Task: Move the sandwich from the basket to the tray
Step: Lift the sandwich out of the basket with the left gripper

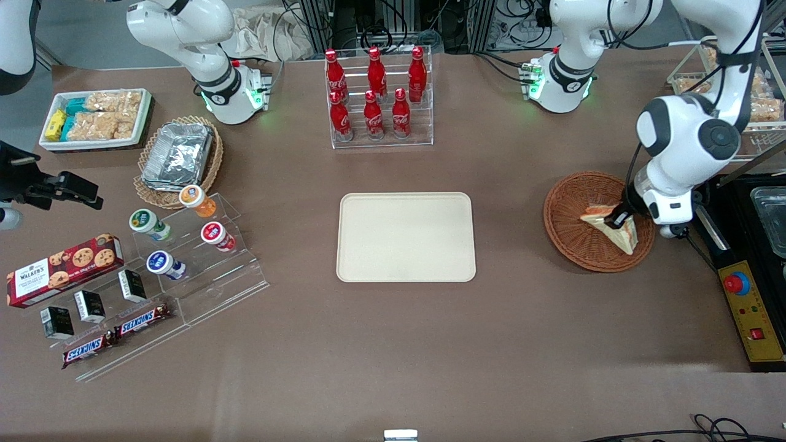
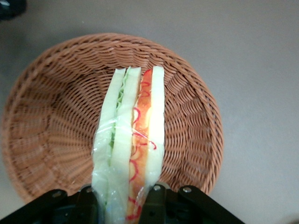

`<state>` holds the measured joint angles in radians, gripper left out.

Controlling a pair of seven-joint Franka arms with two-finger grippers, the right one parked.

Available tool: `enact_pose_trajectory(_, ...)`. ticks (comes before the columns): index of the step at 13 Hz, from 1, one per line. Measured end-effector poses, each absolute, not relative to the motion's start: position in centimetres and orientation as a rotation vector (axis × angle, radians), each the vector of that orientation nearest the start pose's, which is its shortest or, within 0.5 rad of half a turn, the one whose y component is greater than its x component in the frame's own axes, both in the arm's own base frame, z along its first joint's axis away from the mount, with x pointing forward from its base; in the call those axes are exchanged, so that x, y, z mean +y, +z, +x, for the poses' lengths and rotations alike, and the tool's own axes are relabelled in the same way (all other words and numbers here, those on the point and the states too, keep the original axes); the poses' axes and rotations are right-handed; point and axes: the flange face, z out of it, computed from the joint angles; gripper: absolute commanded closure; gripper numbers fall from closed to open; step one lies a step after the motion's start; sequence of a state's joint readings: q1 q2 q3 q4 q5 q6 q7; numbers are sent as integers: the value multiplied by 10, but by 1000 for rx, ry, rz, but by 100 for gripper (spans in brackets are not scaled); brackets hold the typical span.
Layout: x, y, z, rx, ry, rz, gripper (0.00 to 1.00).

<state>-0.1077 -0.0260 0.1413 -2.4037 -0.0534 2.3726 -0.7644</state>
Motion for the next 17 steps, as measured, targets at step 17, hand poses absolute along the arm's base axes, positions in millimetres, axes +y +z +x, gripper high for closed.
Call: enact_pose_trajectory(17, -96, 642, 503, -419, 58, -3072, 100)
